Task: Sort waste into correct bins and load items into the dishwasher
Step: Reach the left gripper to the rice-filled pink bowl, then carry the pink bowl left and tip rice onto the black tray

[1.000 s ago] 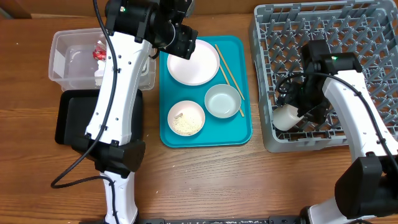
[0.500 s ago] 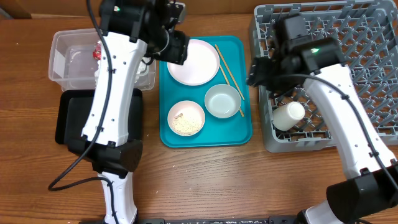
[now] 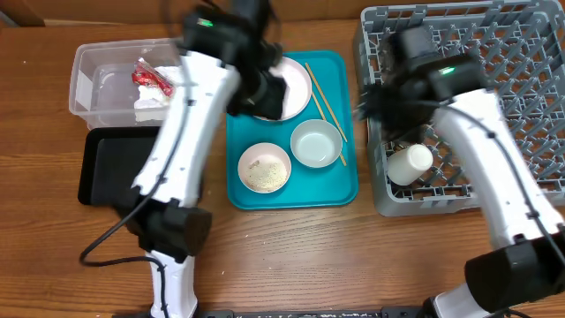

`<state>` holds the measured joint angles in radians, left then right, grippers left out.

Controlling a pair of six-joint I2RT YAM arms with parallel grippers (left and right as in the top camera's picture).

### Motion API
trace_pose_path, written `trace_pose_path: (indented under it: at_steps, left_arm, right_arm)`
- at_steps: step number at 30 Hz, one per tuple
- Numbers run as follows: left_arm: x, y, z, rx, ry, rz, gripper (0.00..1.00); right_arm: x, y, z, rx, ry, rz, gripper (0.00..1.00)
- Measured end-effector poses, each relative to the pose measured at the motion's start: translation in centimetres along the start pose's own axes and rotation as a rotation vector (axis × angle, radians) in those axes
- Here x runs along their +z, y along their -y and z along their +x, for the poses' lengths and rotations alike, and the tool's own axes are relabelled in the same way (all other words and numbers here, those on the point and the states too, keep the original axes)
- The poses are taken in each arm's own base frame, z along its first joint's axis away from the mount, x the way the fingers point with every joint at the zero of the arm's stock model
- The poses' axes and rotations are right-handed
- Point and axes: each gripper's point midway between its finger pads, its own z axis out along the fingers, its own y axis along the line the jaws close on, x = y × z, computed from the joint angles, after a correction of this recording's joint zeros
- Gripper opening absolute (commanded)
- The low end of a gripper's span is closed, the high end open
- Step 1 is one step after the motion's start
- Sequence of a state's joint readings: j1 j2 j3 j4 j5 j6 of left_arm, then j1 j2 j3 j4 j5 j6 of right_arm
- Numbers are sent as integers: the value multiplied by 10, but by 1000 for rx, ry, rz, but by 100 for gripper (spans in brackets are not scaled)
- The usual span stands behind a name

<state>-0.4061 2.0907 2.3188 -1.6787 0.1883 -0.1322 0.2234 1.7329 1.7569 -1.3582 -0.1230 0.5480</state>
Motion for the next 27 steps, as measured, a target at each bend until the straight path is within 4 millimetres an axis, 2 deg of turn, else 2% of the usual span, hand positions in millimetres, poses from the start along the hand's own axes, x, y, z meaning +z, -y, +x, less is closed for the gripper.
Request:
trace_pose_path:
  at_steps: [2,5,7,10,15,21,24,27]
  left_arm:
    - [25,14,14,35,-77,-4,55]
    - [54,29,23,86,-123,-15,53]
    - [79,38,35,121,-169,-30,52]
    - [103,42,46,150,-206,-46,49]
    - [131,30,62,132,-253,-116,50]
    - [160,12,57,96,-202,-192,49]
    - [174,6,59,87,-192,-204,41]
    - [183,1,66,79,-204,-215,26]
  right_arm:
    - [-21,18,-25,45,56,-3,82]
    - [-43,40,-45,83,110,3,82]
    - [-53,52,-51,88,131,11,82]
    - [-55,56,-49,72,123,21,82]
    - [-55,56,-49,48,123,22,82]
    - [-55,56,-49,39,122,22,82]
    - [-55,56,-49,35,123,22,82]
    - [-55,56,-49,34,124,22,82]
